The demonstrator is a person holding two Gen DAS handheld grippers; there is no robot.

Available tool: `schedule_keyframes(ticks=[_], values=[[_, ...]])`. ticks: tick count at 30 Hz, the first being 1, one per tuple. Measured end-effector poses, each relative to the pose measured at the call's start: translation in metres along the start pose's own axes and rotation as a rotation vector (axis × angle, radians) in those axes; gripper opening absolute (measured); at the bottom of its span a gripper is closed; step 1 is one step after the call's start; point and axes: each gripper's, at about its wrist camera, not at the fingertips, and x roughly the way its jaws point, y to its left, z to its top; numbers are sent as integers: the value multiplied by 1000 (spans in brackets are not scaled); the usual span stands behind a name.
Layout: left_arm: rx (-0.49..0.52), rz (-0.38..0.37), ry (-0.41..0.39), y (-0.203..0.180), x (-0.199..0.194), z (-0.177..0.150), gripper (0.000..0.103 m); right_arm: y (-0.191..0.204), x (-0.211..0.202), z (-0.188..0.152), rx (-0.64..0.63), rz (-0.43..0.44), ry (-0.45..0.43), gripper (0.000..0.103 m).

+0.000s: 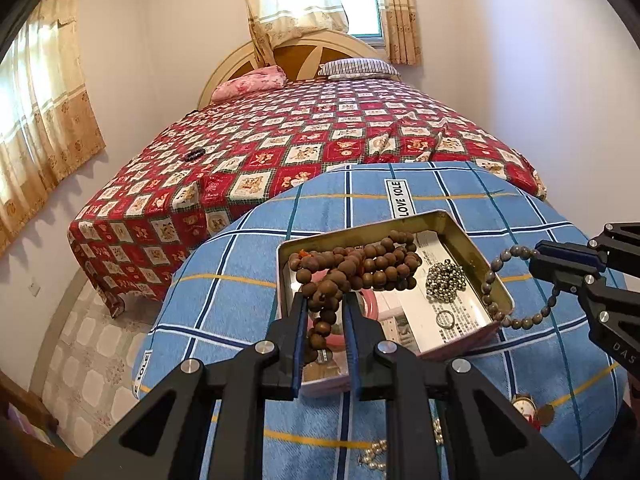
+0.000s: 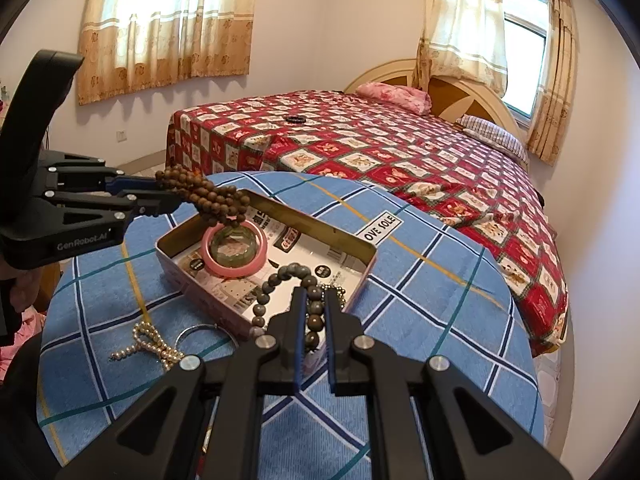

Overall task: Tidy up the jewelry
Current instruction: 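Lift and carry the wooden beads and grey bracelet over the tin with both tools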

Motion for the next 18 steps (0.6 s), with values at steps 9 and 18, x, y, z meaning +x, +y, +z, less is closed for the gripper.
schedule_keyframes(ticks=[9, 18], values=[[1, 11, 10, 3, 15, 7, 17, -3, 11, 7, 3, 1, 10, 10], [3, 13, 24, 6, 27, 11, 17, -8, 29, 21, 24, 3, 21, 10]])
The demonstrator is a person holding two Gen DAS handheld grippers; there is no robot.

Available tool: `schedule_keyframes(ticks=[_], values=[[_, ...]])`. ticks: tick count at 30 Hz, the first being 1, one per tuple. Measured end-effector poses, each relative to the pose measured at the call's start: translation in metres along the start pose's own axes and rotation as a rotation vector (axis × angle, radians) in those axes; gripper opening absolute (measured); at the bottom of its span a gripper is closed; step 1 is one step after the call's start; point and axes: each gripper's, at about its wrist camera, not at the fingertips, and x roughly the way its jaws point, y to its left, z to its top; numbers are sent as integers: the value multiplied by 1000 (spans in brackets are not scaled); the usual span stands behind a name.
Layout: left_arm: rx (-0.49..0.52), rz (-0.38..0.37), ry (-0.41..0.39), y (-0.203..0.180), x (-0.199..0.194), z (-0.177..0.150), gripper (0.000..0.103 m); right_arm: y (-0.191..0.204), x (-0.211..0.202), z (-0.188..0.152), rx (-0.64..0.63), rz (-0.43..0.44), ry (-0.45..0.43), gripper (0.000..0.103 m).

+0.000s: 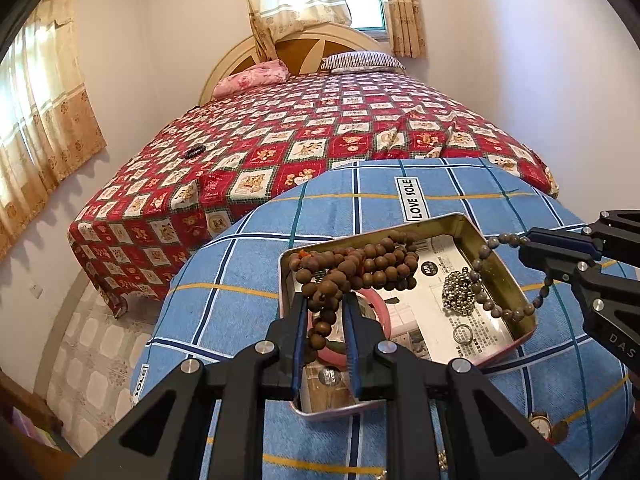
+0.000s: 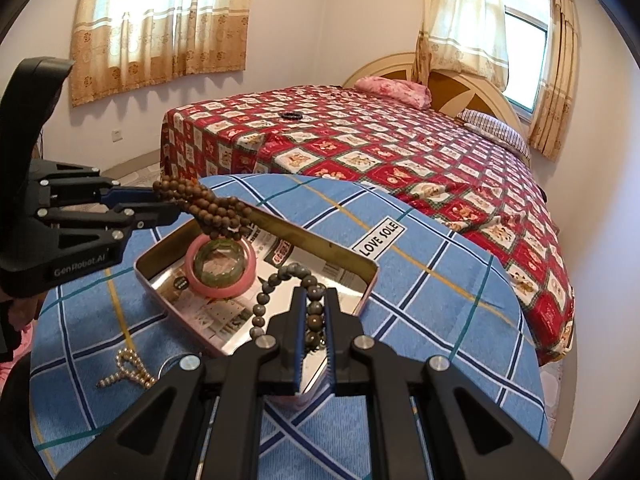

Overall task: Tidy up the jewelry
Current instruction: 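Lift and carry the wooden beads and grey bracelet over the tin with both tools, then open both tools to drop the beads and bracelet into the tin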

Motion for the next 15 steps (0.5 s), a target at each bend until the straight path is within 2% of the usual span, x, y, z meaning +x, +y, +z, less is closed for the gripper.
schedule_keyframes(ticks=[15], values=[[39, 18, 41, -10, 25, 2, 17, -4, 35, -1, 26, -7, 50, 10]])
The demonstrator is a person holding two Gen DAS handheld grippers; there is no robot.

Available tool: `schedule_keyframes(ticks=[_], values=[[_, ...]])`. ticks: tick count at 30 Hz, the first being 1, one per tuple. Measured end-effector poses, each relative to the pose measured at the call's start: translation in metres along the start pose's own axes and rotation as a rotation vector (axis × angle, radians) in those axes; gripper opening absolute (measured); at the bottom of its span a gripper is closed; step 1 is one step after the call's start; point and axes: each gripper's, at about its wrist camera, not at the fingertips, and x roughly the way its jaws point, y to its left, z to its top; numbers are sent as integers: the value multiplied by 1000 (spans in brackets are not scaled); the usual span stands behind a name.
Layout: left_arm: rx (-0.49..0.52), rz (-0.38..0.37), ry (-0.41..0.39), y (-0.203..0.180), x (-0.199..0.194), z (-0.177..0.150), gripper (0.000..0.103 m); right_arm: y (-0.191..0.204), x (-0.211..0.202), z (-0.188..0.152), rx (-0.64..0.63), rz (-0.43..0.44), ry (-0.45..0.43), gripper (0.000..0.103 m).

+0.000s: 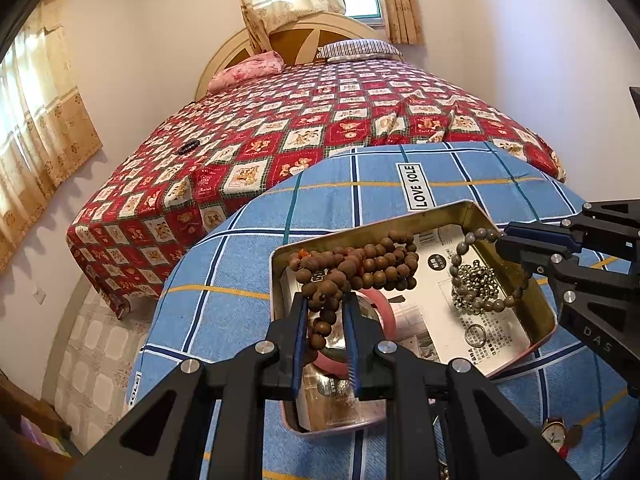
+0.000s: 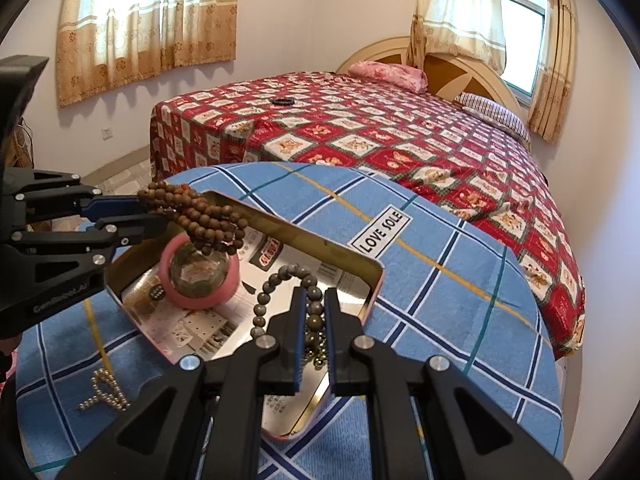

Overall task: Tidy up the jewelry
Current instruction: 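Open both tools to drop the beads and bracelet into the tin, then grasp the pearl necklace with the left tool while the right tool grasps the red-tasseled charm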

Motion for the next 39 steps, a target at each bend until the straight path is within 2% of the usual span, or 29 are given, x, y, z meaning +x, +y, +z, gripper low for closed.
schedule_keyframes(ticks=[11, 12, 14, 15, 16, 17, 19, 20, 29, 31, 39], values=[[29, 0, 26, -7, 11, -4, 19, -3, 9, -7, 4, -3, 29, 10], [37, -2, 30, -8, 11, -4, 23, -4, 8, -8, 5, 3, 29, 10], [42, 16, 34, -10, 12, -4, 38, -4, 7, -9, 6, 1, 23, 14], [36, 31, 28, -10, 10, -5, 58, -5, 6, -9, 8, 0, 22, 22], [31, 42, 16, -9, 8, -5, 73, -6, 5, -10, 14, -1, 20, 29], [25, 60, 2, -8, 5, -6, 76, -6, 4, -11, 17, -6, 19, 33], [14, 57, 0, -5, 1, -8, 77, -8, 0, -14, 21, -22, 16, 45], [6, 43, 2, -4, -1, -11, 77, -8, -2, -15, 21, -27, 16, 45], [-13, 78, 4, -7, -30, -51, 77, -5, -35, -53, 12, -54, 37, 48], [-19, 77, 15, -9, -36, -64, 77, -3, -42, -61, 10, -57, 45, 50], [-18, 55, 80, -23, -51, -115, 77, 4, -63, -89, 32, -47, 59, 51]])
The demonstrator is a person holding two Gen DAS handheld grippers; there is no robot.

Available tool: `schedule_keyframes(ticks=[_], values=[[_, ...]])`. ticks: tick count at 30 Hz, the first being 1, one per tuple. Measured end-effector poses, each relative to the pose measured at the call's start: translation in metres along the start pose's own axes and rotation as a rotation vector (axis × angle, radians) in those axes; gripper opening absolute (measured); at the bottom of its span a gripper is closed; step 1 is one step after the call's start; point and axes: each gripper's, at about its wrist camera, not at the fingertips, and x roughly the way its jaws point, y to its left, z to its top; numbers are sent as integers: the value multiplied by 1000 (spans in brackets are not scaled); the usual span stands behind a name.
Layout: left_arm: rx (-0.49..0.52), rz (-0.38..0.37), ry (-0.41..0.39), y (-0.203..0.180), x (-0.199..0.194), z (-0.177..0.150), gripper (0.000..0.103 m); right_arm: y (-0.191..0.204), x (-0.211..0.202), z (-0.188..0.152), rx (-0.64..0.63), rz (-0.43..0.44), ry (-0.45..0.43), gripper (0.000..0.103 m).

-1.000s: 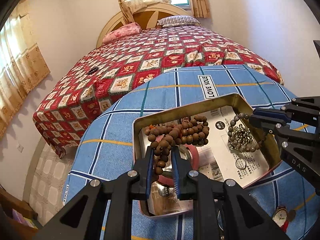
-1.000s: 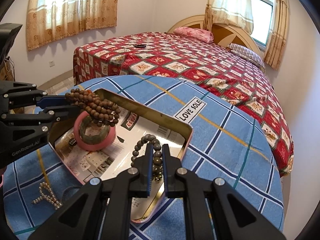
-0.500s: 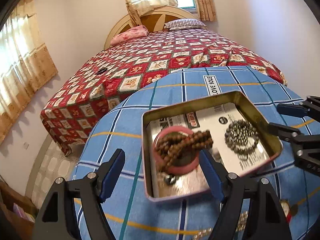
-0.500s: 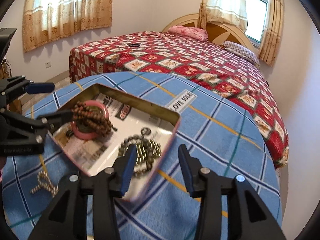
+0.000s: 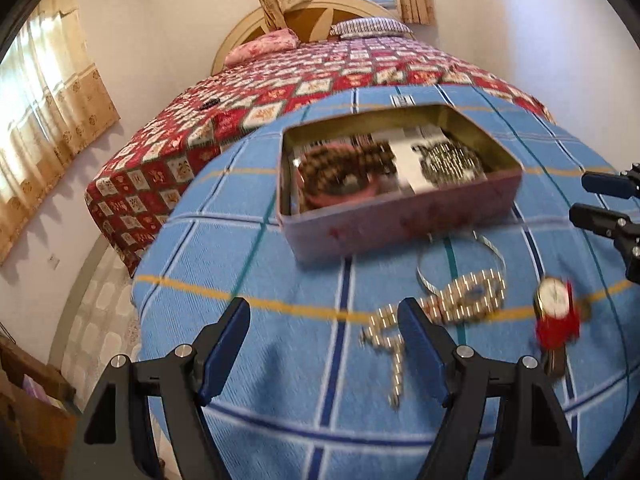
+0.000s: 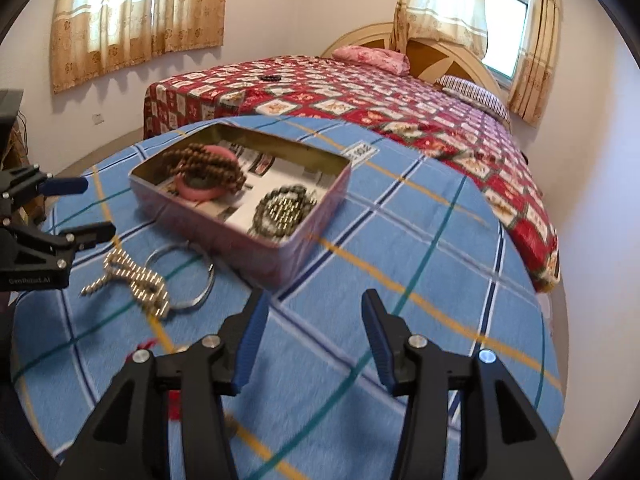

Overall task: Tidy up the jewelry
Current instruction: 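Grasp the pearl necklace with the left tool while the right tool grasps the red-tasseled charm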

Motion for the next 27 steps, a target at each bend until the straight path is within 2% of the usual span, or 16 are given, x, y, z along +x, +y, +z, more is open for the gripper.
schedule_keyframes(ticks=[7, 12, 15, 27], values=[[10, -21, 18, -14, -2, -14, 77, 12, -11, -24, 13, 33, 24, 51], [13, -16, 21, -16, -2, -14, 77, 19, -20, -24, 23, 88, 5, 51], [-3, -11, 24, -13, -5, -16, 77, 26, -22, -23, 13, 106, -10, 54], [-19, -17, 41, -17, -10, -28, 77, 54, -11, -33, -34, 183, 16, 52]])
